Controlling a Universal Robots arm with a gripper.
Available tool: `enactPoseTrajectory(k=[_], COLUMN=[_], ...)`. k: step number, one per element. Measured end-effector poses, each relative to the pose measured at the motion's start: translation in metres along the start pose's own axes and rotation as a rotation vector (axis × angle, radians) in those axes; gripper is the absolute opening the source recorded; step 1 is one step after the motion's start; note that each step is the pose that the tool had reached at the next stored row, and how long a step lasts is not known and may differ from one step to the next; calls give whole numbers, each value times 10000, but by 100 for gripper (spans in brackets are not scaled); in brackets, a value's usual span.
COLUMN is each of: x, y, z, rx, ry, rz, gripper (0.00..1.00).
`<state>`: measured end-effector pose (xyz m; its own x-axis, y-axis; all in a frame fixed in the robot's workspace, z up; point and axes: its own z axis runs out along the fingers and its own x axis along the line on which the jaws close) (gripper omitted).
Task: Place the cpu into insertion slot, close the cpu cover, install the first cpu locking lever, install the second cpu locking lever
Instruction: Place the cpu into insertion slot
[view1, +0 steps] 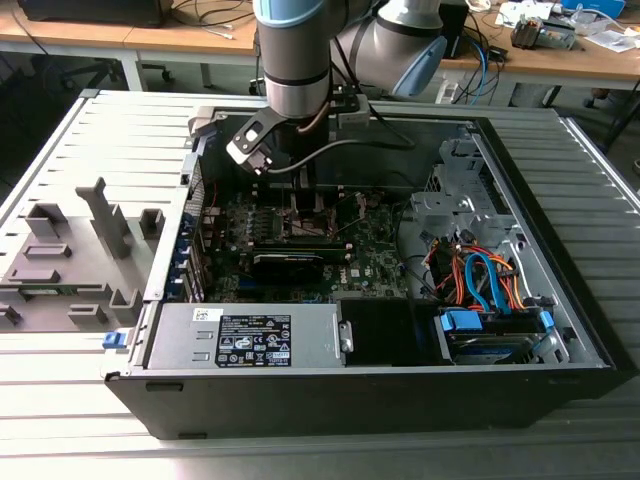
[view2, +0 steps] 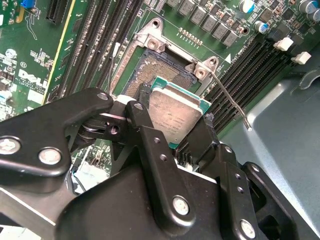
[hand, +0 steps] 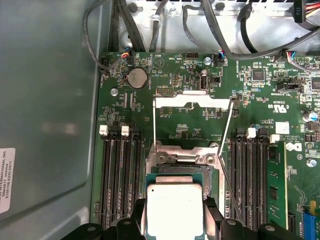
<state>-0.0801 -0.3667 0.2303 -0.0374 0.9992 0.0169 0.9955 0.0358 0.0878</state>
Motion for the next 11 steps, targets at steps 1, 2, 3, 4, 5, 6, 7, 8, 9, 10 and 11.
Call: enactPoseTrajectory(k=[1,2,3,4,5,6,7,8,9,10,11], x=[0,0,0,0,0,0,0,0,0,0,0], y=[-1,-2,-3,-4,-6,-6,-7,-8,-9,-9,-10], z=[1,3,4,5,6,7,8,9,10,11,11], rx=[0,0,0,0,0,0,0,-1,0,-1,0], ry=[0,0,0,0,0,0,0,0,0,1,0], rz=[0,0,0,0,0,0,0,0,0,0,0], gripper=[54,54,54,54,54,54,54,54,54,54,54])
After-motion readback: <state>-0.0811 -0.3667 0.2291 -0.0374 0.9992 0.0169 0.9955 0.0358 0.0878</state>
